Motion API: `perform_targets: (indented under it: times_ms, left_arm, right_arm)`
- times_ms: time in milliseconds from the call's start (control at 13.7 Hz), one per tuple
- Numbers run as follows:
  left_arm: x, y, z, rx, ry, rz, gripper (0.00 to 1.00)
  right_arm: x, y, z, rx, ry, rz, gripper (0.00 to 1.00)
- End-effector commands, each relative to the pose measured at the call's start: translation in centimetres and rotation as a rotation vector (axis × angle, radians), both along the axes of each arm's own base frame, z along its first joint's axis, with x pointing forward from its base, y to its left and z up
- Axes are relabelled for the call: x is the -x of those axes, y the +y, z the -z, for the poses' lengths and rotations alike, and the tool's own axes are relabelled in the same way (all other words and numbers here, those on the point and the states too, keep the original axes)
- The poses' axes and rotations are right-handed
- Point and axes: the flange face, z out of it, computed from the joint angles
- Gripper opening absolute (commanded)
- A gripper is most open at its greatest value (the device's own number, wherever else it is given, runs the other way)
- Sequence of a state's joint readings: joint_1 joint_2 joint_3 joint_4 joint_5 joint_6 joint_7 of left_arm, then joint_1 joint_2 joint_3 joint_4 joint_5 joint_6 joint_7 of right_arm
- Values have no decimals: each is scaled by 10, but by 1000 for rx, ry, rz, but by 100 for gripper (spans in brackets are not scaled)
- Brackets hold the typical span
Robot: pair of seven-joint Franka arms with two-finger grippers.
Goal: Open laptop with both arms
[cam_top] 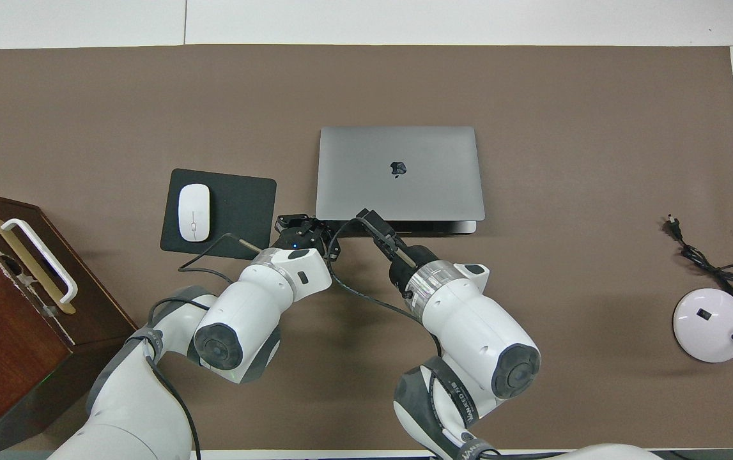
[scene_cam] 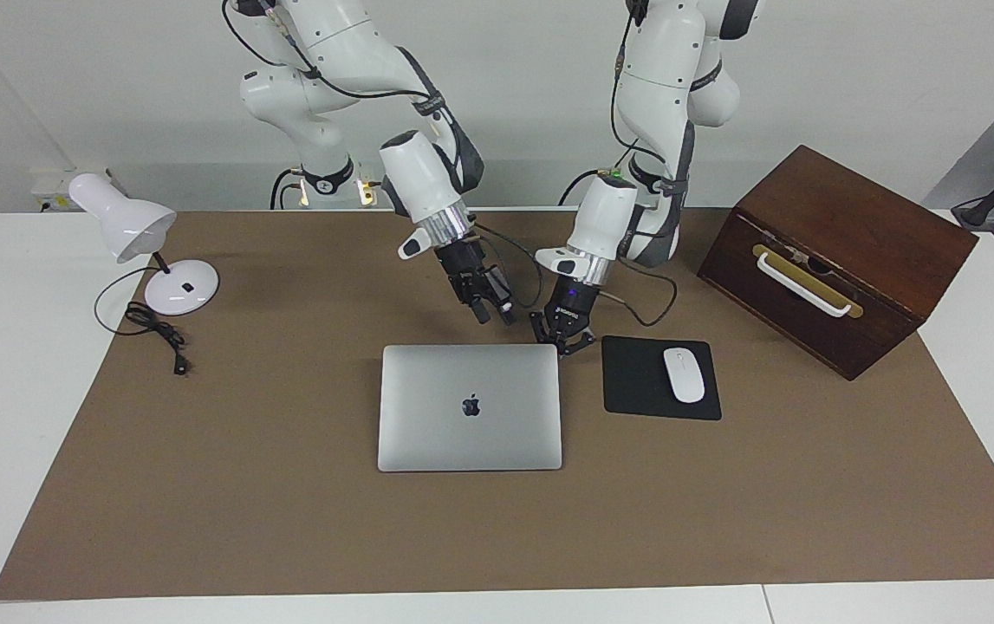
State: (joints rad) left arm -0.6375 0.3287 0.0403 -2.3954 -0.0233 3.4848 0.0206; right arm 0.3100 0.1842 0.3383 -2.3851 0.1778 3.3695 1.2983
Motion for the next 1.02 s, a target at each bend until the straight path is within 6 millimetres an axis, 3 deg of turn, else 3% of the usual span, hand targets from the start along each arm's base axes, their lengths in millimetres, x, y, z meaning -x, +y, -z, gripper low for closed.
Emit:
perform_targets:
  times_ms: [0, 951]
  left_arm:
    - [-9, -3, 9, -10, -16, 13, 0]
    - [-13, 0, 16, -29, -17, 30, 0]
  right_arm:
    - [1, -14, -2, 13, -27, 9, 100]
    - [-19, -43, 19, 67, -79, 12, 100]
